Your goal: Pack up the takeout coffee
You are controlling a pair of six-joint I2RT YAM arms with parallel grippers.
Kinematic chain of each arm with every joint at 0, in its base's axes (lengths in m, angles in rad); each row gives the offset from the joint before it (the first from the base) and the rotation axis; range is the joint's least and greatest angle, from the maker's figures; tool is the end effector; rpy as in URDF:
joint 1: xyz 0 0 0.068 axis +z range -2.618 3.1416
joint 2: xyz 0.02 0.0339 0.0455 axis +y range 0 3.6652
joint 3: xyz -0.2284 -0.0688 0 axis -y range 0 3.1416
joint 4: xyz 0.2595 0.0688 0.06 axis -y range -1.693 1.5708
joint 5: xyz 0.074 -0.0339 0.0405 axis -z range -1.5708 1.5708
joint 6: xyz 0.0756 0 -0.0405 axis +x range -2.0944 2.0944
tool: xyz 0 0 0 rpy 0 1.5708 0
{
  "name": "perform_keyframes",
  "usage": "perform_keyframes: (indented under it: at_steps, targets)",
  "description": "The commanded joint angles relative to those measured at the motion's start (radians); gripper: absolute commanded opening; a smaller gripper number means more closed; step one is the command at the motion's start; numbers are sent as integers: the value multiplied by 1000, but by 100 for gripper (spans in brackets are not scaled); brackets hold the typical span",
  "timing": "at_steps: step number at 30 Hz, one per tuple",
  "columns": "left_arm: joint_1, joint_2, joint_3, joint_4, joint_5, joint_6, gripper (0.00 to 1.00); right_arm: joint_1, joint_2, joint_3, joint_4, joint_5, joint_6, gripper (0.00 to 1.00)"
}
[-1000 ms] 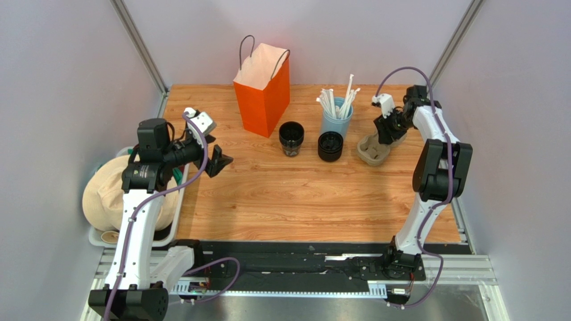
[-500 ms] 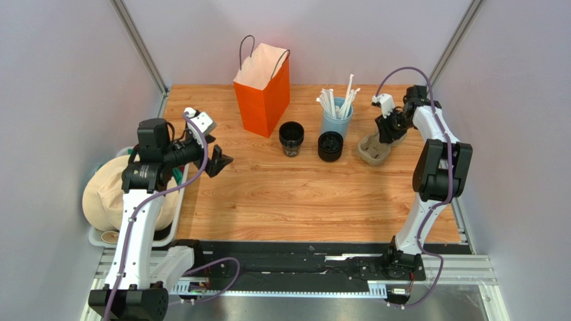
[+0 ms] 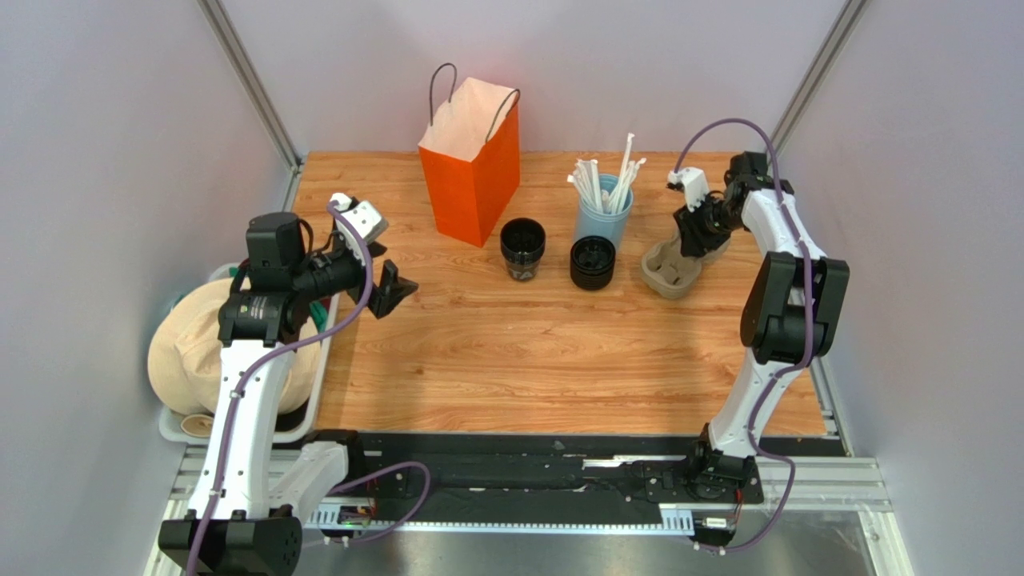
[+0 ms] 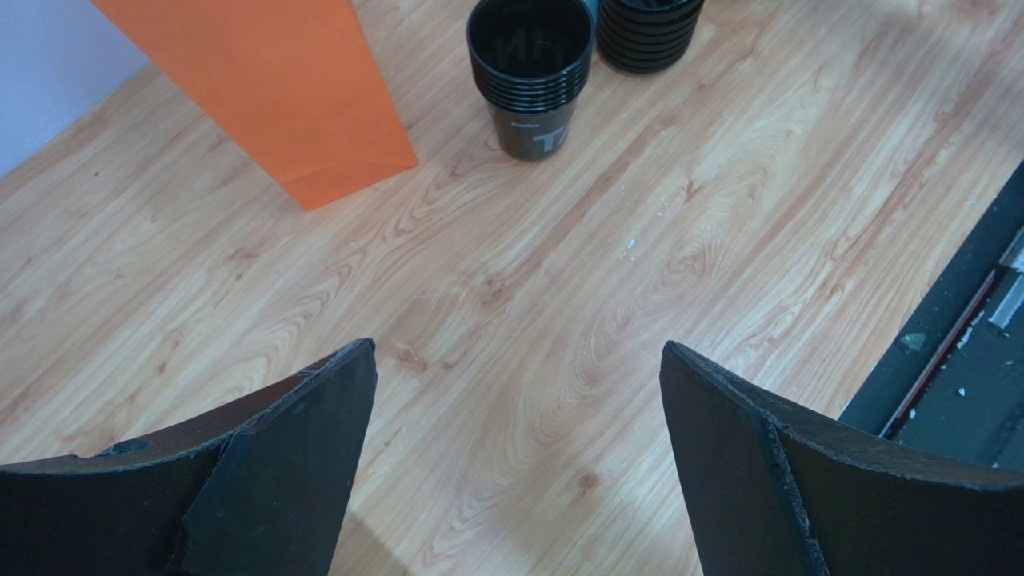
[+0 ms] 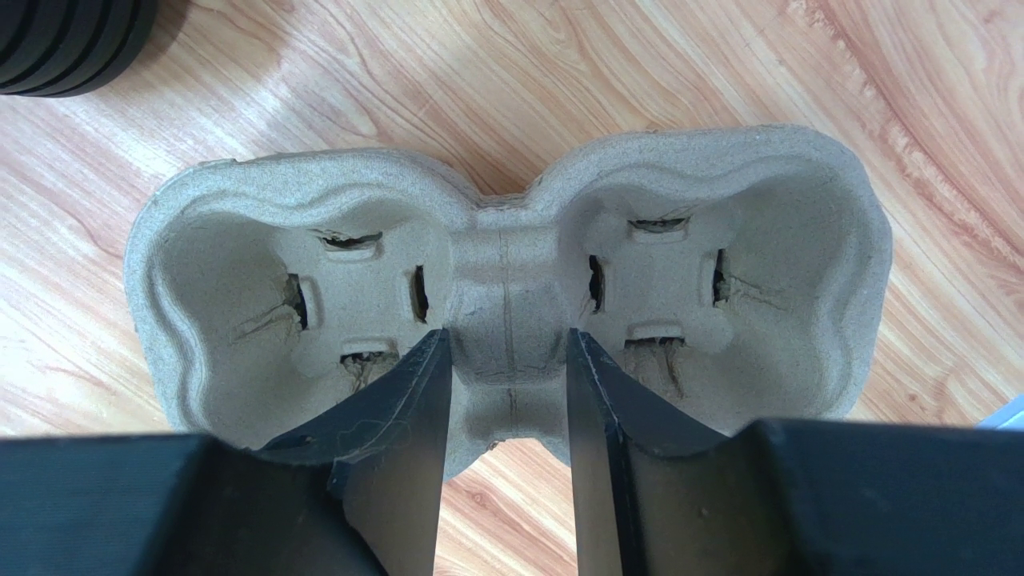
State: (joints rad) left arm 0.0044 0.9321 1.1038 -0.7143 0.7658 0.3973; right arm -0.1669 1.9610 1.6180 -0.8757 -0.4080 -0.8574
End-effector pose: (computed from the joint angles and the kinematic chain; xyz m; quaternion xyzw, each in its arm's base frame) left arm 0.2395 -0.0513 0.3340 0.3378 0.7563 -0.2278 0.5119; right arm 0.4200 -0.0403 0.1594 -0.3597 0.8952 0.0898 0.2472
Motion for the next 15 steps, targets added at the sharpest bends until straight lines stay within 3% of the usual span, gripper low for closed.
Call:
perform_keyframes:
  at_steps: [1, 8, 11, 13, 15]
  targets:
    - [-1, -9, 4, 15, 21, 21, 97, -3, -67, 54, -19, -28, 0, 22]
    - [-1, -10, 2, 15, 21, 21, 97, -3, -57, 51, -17, 3, 9, 22]
    - [-1, -10, 4, 15, 21, 23, 97, 3, -66, 5, 66, 67, 27, 22]
    - [-1, -9, 5, 15, 21, 21, 97, -5, -56, -1, 54, 51, 41, 12]
    - [-1, -10, 4, 15, 21, 21, 97, -19, -24, 90, -61, -70, 63, 9]
